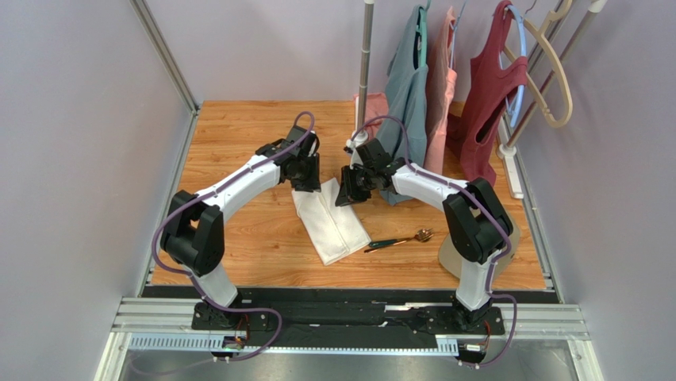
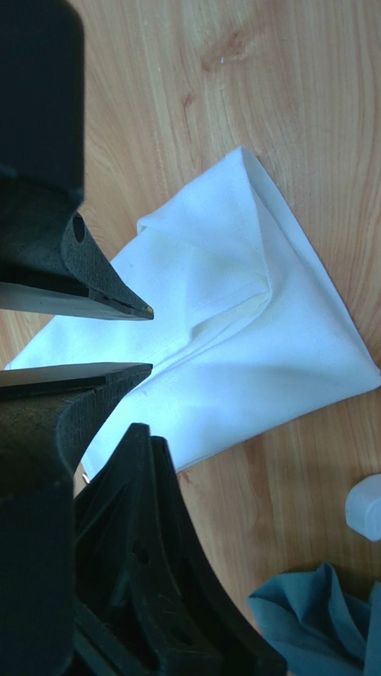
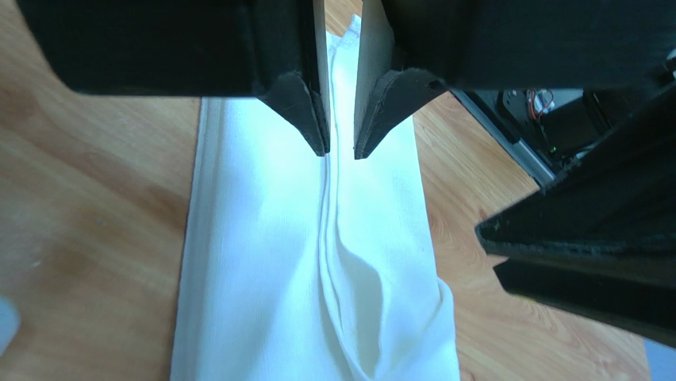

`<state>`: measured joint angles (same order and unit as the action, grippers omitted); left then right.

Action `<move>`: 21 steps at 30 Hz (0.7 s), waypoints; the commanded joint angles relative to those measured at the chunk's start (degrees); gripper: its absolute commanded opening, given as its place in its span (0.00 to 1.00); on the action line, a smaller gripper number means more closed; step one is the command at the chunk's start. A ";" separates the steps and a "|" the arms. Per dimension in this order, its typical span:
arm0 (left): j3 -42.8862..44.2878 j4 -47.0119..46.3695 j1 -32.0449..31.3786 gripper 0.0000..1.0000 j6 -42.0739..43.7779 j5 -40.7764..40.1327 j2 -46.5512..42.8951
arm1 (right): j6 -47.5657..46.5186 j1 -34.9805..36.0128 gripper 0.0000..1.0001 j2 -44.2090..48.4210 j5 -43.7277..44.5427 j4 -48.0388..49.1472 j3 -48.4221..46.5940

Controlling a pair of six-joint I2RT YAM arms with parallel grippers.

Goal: Fold the napkin into a case and place the utensils inside
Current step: Smooth out the 2/3-rectangle-folded napkin at the center of the board.

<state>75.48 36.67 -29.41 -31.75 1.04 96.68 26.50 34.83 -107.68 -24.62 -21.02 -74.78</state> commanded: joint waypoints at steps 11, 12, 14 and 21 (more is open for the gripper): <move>10.82 3.41 2.34 0.04 1.95 2.83 16.60 | 4.00 3.49 0.12 2.56 -10.01 11.69 11.94; 11.00 3.33 2.51 0.04 1.95 2.83 17.13 | 4.26 3.67 0.12 2.56 -10.18 12.22 13.25; 11.00 2.80 2.69 0.03 1.78 3.00 18.45 | 4.70 3.67 0.11 2.47 -10.71 13.45 14.40; 10.91 1.92 2.87 0.01 1.86 2.57 21.00 | 5.40 4.55 0.09 6.07 -9.84 16.27 22.83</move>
<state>84.71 39.31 -26.83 -30.74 3.68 116.66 30.83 39.00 -105.75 -34.20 -8.69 -55.24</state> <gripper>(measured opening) 0.023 0.097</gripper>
